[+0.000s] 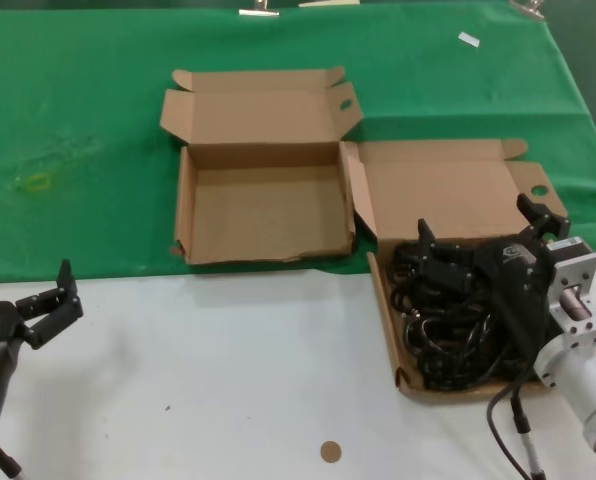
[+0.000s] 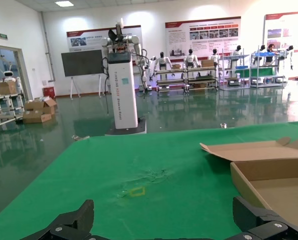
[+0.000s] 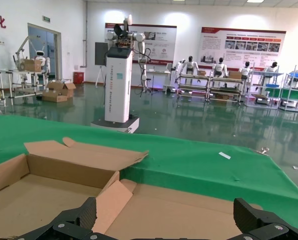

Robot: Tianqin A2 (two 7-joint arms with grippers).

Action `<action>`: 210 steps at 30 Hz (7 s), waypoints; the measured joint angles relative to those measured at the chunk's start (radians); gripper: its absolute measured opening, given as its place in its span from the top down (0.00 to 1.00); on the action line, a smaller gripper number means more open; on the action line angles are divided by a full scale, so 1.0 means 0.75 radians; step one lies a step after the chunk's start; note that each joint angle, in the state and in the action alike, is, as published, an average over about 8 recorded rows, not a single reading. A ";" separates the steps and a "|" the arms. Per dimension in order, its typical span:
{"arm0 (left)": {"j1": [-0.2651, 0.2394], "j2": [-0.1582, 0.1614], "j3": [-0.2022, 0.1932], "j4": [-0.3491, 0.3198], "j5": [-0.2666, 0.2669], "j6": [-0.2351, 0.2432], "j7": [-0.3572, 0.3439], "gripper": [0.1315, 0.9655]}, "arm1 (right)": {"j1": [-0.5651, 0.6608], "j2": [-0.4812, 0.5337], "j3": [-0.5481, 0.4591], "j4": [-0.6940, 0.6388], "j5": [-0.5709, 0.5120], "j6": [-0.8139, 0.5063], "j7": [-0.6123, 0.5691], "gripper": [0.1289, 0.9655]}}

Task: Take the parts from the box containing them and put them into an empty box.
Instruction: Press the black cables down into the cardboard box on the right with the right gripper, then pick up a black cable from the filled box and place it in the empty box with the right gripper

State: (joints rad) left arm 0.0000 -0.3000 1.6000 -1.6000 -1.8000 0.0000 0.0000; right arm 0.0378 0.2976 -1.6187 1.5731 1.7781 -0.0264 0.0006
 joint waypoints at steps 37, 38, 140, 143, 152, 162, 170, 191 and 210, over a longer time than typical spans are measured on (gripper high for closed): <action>0.000 0.000 0.000 0.000 0.000 0.000 0.000 0.15 | 0.000 0.000 0.000 0.000 0.000 0.000 0.000 0.00; 0.000 0.000 0.000 0.000 0.000 0.000 0.000 0.16 | 0.000 0.000 0.000 0.000 0.000 0.000 0.000 0.00; 0.000 0.000 0.000 0.000 0.000 0.000 0.000 0.99 | 0.725 0.883 -0.544 -0.204 -0.494 -1.264 -0.024 0.52; 0.000 0.000 0.000 0.000 0.000 0.000 0.000 0.99 | 0.728 0.871 -0.540 -0.214 -0.504 -1.273 -0.029 0.61; 0.000 0.000 0.000 0.000 0.000 0.000 0.000 0.99 | 0.737 0.860 -0.524 -0.220 -0.529 -1.306 -0.024 0.82; 0.000 0.000 0.000 0.000 0.000 0.000 0.000 0.99 | 0.763 0.891 -0.501 -0.162 -0.551 -1.374 0.031 0.91; 0.000 0.000 0.000 0.000 0.000 0.000 0.000 0.99 | 0.826 0.903 -0.487 -0.094 -0.565 -1.448 0.093 0.96; 0.000 0.000 0.000 0.000 0.000 0.000 0.000 0.99 | 1.170 0.657 -0.574 -0.141 -0.691 -1.554 0.194 0.97; 0.000 0.000 0.000 0.000 0.000 0.000 0.000 0.99 | 1.377 0.257 -0.721 -0.444 -0.865 -1.452 0.256 0.97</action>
State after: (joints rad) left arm 0.0000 -0.3000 1.6000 -1.6000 -1.7997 0.0000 -0.0003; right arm 1.0710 0.4903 -2.1597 1.2399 1.1292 -1.1156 0.1927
